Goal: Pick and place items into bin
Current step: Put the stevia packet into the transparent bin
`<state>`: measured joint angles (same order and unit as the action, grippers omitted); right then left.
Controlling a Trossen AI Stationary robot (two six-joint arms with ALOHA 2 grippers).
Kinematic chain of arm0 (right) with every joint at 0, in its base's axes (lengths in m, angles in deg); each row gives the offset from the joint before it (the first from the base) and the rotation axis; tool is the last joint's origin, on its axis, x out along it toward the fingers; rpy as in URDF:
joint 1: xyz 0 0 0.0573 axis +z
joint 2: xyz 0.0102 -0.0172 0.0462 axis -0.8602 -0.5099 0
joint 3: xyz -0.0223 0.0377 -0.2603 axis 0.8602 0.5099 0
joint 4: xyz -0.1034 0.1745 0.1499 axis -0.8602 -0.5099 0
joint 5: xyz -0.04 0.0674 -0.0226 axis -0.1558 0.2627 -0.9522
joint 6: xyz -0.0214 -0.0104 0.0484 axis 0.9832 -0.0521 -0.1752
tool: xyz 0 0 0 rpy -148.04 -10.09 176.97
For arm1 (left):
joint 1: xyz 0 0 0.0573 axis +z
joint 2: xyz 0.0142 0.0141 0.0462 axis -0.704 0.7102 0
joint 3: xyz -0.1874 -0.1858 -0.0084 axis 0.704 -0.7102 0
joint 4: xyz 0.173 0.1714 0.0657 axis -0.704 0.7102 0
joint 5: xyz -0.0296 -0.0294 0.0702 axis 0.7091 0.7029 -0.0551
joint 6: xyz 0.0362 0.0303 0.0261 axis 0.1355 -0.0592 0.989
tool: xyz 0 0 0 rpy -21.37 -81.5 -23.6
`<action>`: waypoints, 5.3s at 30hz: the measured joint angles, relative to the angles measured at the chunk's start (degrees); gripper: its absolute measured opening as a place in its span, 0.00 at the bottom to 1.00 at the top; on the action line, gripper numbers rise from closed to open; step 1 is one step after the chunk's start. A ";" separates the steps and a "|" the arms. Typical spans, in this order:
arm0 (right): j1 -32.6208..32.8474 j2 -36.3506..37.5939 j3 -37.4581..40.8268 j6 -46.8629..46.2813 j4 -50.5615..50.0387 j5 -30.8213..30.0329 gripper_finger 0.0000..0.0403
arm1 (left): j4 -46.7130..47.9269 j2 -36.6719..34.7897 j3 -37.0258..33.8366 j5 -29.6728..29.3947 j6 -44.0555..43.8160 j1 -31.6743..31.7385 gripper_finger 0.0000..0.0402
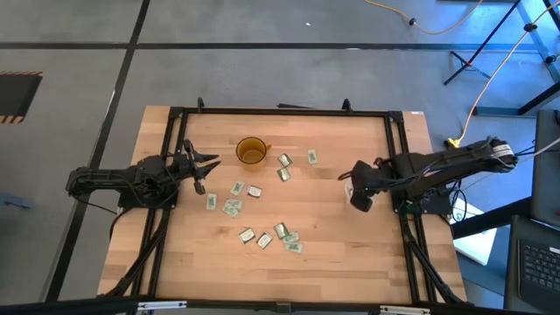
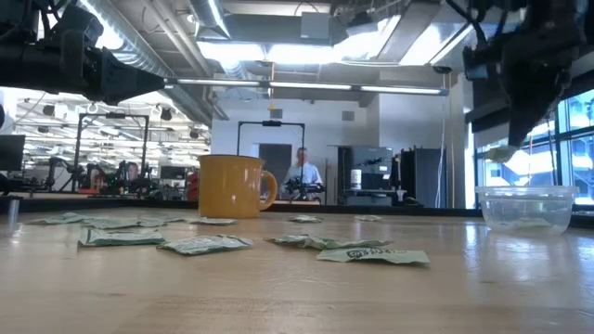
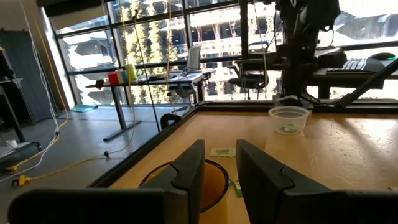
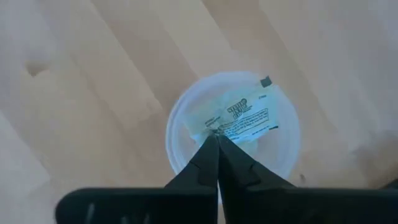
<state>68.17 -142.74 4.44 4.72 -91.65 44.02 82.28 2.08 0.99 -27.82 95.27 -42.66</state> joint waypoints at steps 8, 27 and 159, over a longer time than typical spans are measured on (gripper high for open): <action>0.14 0.01 8.86 -4.46 5.45 0.13 0.00 | 0.01 -0.01 0.01 0.00 0.00 0.00 0.21; 0.10 0.10 12.84 -2.05 11.72 3.10 0.10 | 0.01 0.01 0.01 -0.02 0.00 0.01 0.21; -4.49 2.42 10.28 -4.47 9.29 8.72 0.16 | 0.01 0.00 0.01 -0.15 0.02 0.00 0.21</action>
<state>63.68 -140.31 14.72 0.24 -82.36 52.74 82.29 2.08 1.00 -27.97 95.30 -42.66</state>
